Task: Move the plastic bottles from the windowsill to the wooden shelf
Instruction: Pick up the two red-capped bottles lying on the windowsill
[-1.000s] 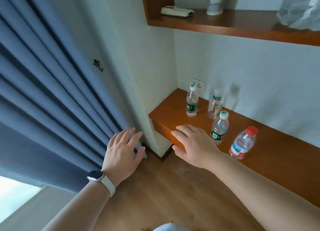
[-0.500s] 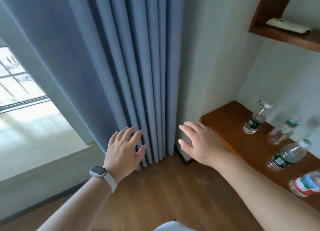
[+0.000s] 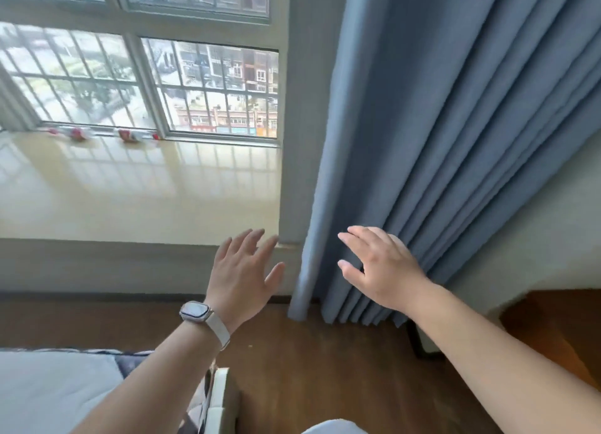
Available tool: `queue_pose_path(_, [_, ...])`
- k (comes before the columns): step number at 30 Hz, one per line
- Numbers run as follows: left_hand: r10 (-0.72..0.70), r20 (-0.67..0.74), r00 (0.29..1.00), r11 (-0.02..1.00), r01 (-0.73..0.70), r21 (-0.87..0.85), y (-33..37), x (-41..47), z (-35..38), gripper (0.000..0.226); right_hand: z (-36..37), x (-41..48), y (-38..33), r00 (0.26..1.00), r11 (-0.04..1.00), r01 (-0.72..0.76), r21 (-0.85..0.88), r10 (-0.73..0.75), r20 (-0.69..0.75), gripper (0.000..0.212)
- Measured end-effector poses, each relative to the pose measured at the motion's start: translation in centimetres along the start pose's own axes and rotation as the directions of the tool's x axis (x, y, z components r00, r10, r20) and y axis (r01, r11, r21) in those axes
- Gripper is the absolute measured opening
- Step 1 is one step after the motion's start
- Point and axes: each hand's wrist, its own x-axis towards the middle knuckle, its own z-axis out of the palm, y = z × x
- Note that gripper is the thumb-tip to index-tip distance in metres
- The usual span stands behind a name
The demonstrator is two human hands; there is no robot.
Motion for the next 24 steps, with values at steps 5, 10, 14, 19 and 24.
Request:
queue_pose_path(5, [-0.171, -0.013, 0.985, 0.984, 0.172, 0.054, -7.0, -3.1, -2.3, 0.056, 1.8, 5.3, -6.1, 0.987, 0.989, 0.144, 0.040, -0.146, 0.061, 0.051])
queue_pose_path(10, [-0.303, -0.038, 0.952, 0.950, 0.305, 0.071, -10.6, -5.6, -4.0, 0.052, 3.1, 9.1, -10.2, 0.949, 0.953, 0.297, 0.065, -0.302, 0.087, 0.045])
queue_pose_path(14, [-0.357, -0.060, 0.932, 0.929, 0.361, 0.085, -12.1, -6.8, -4.9, 0.051, 4.0, 11.6, -12.6, 0.923, 0.929, 0.360, 0.084, -0.368, 0.111, 0.048])
queue_pose_path(19, [-0.390, -0.105, 0.915, 0.907, 0.402, 0.130, -13.9, -6.0, -5.5, 0.051, 5.3, 15.6, -14.1, 0.868, 0.887, 0.448, 0.111, -0.461, 0.183, 0.054])
queue_pose_path(24, [-0.436, -0.128, 0.891, 0.878, 0.452, 0.156, -15.8, -2.1, -4.7, 0.053, 6.3, 21.7, -14.2, 0.820, 0.834, 0.538, 0.119, -0.551, 0.155, 0.054])
